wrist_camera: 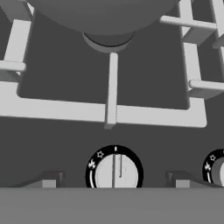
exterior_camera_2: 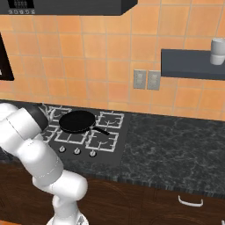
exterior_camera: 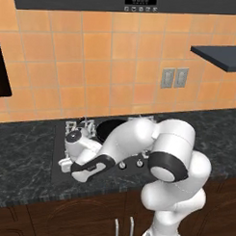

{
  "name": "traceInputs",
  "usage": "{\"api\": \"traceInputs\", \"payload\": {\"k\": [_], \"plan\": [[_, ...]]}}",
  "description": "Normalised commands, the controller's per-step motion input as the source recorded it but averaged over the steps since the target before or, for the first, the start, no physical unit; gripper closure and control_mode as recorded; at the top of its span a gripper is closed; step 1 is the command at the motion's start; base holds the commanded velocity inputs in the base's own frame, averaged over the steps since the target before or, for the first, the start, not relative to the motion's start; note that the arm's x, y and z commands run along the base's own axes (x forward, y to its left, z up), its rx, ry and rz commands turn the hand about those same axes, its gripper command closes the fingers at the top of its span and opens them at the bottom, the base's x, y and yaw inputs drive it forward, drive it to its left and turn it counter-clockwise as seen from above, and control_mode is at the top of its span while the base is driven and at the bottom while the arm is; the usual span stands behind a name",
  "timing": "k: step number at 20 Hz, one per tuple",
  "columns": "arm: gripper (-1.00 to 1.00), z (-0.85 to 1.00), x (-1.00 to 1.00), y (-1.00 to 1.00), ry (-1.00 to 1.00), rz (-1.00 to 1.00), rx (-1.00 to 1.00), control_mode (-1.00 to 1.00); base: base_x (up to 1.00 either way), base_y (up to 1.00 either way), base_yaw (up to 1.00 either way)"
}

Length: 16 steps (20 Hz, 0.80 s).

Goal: Pick the kettle from the counter and place it on a stove burner. Then turn the burner on.

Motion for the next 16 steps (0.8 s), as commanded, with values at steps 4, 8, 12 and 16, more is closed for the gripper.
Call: {"api": "traceInputs", "payload": {"k": [4, 8, 12, 16], "plan": [[1.00, 0.00, 0.00, 0.00, 0.00, 0.00, 0.00, -1.00, 0.00, 0.00, 0.00], [1.00, 0.00, 0.00, 0.00, 0.00, 0.00, 0.00, -1.00, 0.00, 0.00, 0.00], [1.00, -0.03, -0.12, -0.04, -0.01, 0.12, -0.04, -1.00, 0.00, 0.00, 0.00], [1.00, -0.08, -0.20, -0.18, -0.06, 0.34, -0.12, -1.00, 0.00, 0.00, 0.00]]}}
